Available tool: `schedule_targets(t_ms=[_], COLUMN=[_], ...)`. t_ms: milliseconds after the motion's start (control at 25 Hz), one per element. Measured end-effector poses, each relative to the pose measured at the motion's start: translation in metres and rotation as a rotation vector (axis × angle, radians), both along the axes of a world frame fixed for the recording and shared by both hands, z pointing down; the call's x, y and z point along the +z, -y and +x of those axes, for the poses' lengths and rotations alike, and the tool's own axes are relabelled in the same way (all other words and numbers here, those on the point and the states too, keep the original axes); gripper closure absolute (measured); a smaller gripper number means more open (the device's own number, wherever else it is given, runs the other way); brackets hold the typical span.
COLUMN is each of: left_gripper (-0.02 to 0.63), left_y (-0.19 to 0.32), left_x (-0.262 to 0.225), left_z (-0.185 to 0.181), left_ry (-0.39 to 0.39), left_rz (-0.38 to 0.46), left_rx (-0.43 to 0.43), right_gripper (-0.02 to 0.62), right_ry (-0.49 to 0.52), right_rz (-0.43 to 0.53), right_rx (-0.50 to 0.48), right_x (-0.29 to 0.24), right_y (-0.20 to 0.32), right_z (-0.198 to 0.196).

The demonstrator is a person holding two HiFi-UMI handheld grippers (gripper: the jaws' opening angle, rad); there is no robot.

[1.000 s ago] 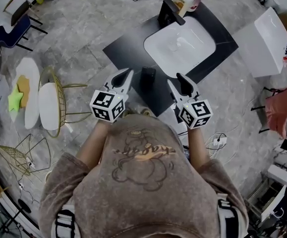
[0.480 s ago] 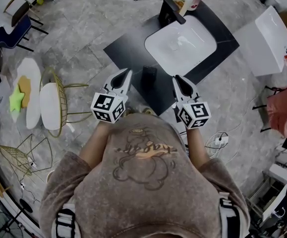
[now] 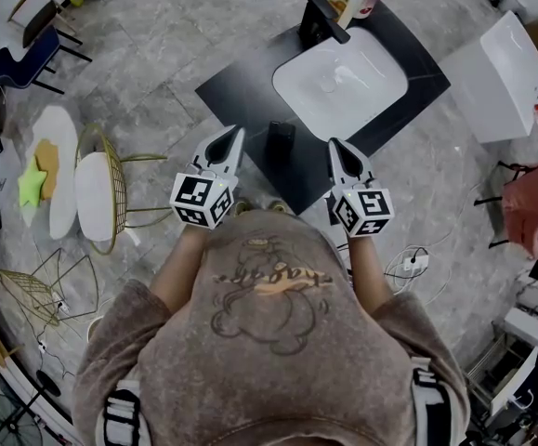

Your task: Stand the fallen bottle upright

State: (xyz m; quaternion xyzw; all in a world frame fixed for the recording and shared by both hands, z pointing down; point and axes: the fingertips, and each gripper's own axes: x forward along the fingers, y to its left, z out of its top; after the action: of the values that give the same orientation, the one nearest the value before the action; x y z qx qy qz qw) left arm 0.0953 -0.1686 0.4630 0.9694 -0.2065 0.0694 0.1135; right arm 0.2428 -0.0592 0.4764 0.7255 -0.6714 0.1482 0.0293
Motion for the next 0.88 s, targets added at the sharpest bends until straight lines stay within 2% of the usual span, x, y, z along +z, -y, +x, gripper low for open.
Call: schedule_targets(t_ms=[880], left_gripper=[0.588], left_y=[0.0033], left_x=[0.0059], left_z=[-0.0056], left_ry=[0.008], left_rz=[-0.028], left_rx=[-0.019], right_gripper=[0.597], right_ry=[0.002], right_rz=[-0.012], right_rx=[0.009], right_x=[0.0062], right_y=[0.0048], right_z=[-0.0022])
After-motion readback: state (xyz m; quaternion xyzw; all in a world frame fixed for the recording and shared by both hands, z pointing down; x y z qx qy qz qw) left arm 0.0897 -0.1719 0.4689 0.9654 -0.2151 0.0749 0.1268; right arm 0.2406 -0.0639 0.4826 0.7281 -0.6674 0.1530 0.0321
